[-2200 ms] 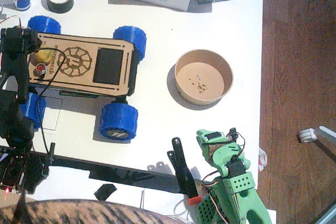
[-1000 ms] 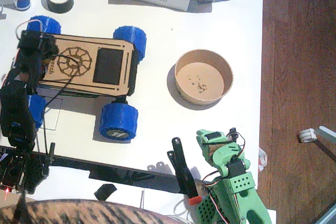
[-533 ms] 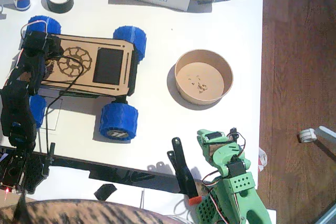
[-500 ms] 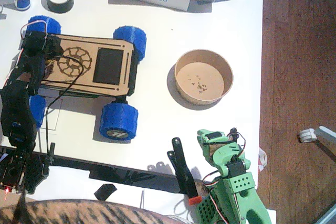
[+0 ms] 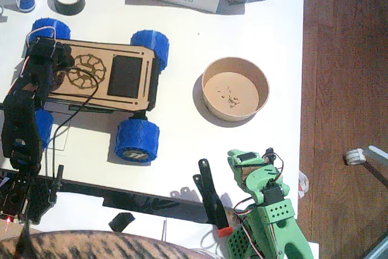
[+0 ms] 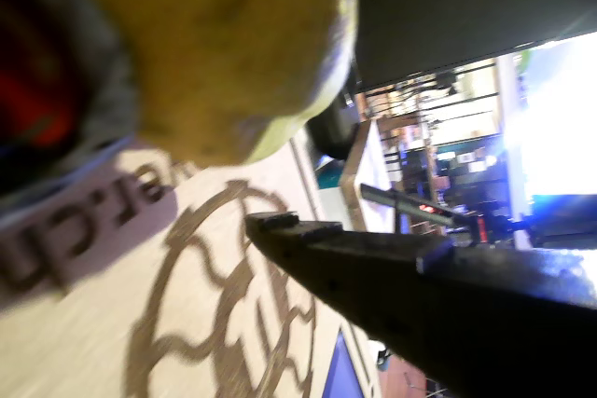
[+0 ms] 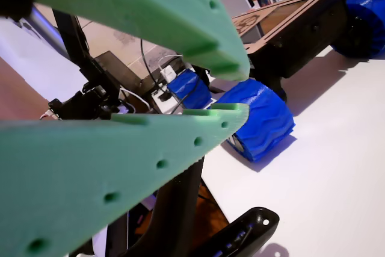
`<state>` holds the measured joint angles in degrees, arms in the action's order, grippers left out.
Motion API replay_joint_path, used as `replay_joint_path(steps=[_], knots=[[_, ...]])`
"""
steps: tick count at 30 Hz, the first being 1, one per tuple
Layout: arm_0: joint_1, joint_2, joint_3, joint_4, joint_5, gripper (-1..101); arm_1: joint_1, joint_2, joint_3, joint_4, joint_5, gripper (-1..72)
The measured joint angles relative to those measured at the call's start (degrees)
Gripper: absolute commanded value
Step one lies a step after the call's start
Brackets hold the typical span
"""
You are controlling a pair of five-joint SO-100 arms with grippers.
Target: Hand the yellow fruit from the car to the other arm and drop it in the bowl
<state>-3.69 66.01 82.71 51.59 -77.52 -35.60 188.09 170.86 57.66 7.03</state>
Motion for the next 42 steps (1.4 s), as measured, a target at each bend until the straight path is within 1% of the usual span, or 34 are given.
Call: replay_joint_path(steps=[5,7,10,13,15,18,39,40,41,42], knots=[[-0.2,0.0,0.0,-1.3,0.0,49,0.0,0.0,0.0,0.0,0.0,0.0],[-0.2,0.0,0.0,-1.8,0.0,47,0.0,0.0,0.0,0.0,0.0,0.0],[-0.2,0.0,0.0,-1.8,0.0,41,0.0,0.0,0.0,0.0,0.0,0.0],[-0.2,0.0,0.0,-1.9,0.0,31,0.0,0.0,0.0,0.0,0.0,0.0],[-0.2,0.0,0.0,-1.9,0.0,10,0.0,0.0,0.0,0.0,0.0,0.0],[-0.7,0.0,-0.2,-2.0,0.0,0,0.0,0.0,0.0,0.0,0.0,0.0],[-0.7,-0.7,-1.1,-2.4,0.0,1,0.0,0.0,0.0,0.0,-0.4,0.0],[-0.7,-0.7,-1.1,-2.4,0.0,4,0.0,0.0,0.0,0.0,-0.4,0.0],[-0.7,-0.7,-1.1,-2.5,0.0,12,0.0,0.0,0.0,0.0,-0.4,0.0],[-0.7,-0.7,-1.1,-2.5,0.0,16,0.0,0.0,0.0,0.0,-0.4,0.0]])
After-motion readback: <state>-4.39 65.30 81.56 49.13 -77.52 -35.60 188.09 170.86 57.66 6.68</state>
